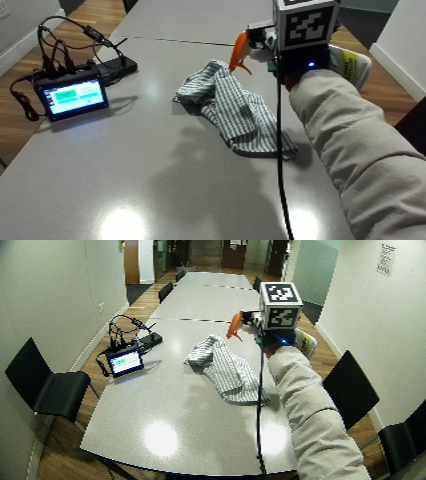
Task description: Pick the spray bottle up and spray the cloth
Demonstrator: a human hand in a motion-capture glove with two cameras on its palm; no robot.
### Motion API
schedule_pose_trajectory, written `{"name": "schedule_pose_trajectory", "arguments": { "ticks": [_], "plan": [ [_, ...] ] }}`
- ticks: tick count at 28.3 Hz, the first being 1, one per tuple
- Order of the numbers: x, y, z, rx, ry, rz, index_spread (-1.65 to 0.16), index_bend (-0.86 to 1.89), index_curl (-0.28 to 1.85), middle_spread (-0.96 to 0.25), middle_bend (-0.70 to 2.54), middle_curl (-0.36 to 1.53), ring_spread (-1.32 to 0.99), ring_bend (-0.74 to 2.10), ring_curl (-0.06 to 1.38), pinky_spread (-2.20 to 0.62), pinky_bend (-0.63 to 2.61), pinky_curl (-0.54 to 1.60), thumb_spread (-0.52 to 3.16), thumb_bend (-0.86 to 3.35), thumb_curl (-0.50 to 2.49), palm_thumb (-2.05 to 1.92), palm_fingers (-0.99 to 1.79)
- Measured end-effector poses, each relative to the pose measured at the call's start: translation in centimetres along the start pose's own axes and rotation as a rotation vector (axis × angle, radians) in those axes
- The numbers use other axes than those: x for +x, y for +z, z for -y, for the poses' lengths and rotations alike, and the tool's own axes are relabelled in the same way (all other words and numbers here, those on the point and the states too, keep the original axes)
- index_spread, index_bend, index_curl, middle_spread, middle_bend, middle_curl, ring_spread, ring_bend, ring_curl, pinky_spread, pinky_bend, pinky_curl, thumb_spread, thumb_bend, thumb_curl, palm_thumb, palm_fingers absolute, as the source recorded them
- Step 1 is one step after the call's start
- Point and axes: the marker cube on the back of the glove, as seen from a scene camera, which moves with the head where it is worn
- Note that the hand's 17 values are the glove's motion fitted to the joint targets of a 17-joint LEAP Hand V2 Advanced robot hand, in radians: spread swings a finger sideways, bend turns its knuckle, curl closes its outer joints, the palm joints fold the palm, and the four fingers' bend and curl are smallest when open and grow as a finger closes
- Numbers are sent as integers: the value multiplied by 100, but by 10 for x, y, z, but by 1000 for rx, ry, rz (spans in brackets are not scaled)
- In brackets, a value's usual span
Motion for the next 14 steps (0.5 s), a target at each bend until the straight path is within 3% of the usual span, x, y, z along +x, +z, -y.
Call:
{"name": "schedule_pose_trajectory", "arguments": {
  "ticks": [7, 14],
  "plan": [
    [-11, 4, -1, -14, -23, -40, -28, 18, 57, -11, 35, 57, -16, 40, 53, -21, 19, 46, 20, -2, 69, 122, 109],
    [1, 5, -3, -44, 66, 165, -28, 18, 58, -11, 34, 58, -16, 39, 54, -22, 20, 47, 19, -2, 70, 122, 110]
  ]
}}
